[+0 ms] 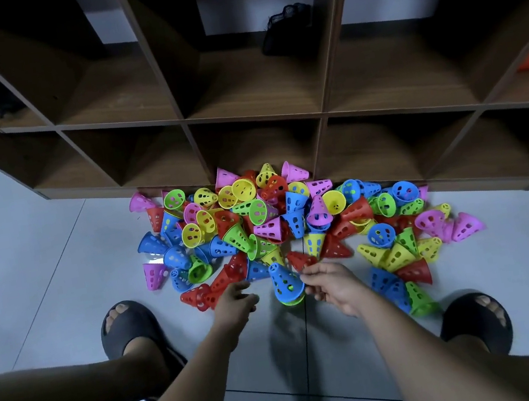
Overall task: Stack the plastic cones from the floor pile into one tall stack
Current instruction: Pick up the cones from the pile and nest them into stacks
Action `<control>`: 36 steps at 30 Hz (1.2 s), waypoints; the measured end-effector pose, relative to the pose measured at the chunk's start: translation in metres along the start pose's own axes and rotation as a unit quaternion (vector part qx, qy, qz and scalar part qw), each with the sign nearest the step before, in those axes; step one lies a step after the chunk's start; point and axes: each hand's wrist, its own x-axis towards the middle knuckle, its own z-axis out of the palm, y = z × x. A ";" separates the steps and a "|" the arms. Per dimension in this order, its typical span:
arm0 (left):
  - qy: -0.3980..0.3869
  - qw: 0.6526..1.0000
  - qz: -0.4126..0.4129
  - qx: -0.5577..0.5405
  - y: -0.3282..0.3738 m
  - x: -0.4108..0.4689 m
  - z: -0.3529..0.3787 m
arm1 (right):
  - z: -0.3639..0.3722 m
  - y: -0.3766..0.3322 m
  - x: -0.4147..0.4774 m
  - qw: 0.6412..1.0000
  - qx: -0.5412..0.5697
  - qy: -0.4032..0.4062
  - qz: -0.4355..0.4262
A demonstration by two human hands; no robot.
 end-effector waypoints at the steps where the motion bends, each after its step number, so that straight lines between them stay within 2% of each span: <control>1: 0.016 1.000 -0.009 -0.017 -0.006 0.005 -0.007 | 0.000 0.002 0.003 1.000 -0.007 0.005 0.001; 5: 0.050 0.991 -0.064 -0.107 -0.024 0.016 -0.027 | 0.000 0.007 0.016 0.999 -0.030 0.008 0.011; 10: 0.042 0.976 -0.115 -0.177 -0.032 0.025 -0.030 | -0.002 0.011 0.036 0.998 -0.043 0.043 0.024; 17: 0.044 0.957 -0.145 -0.245 -0.039 0.038 -0.030 | -0.002 0.017 0.066 0.992 -0.066 0.106 0.001; 22: 0.080 0.936 -0.157 -0.304 -0.038 0.039 -0.032 | 0.007 0.016 0.077 0.991 -0.102 0.087 -0.018; 26: 0.112 0.934 -0.184 -0.285 -0.039 0.038 -0.037 | 0.012 0.015 0.080 0.988 -0.117 0.101 -0.015; 29: 0.111 0.946 -0.171 -0.254 -0.043 0.037 -0.040 | 0.012 0.015 0.079 0.985 -0.103 0.134 -0.023; 33: 0.078 0.969 -0.129 -0.197 -0.034 0.030 -0.033 | 0.001 0.018 0.079 0.977 -0.070 0.202 -0.023; 36: 0.020 0.974 -0.096 -0.204 -0.015 0.023 -0.023 | 0.001 0.001 0.060 0.976 -0.007 0.218 -0.030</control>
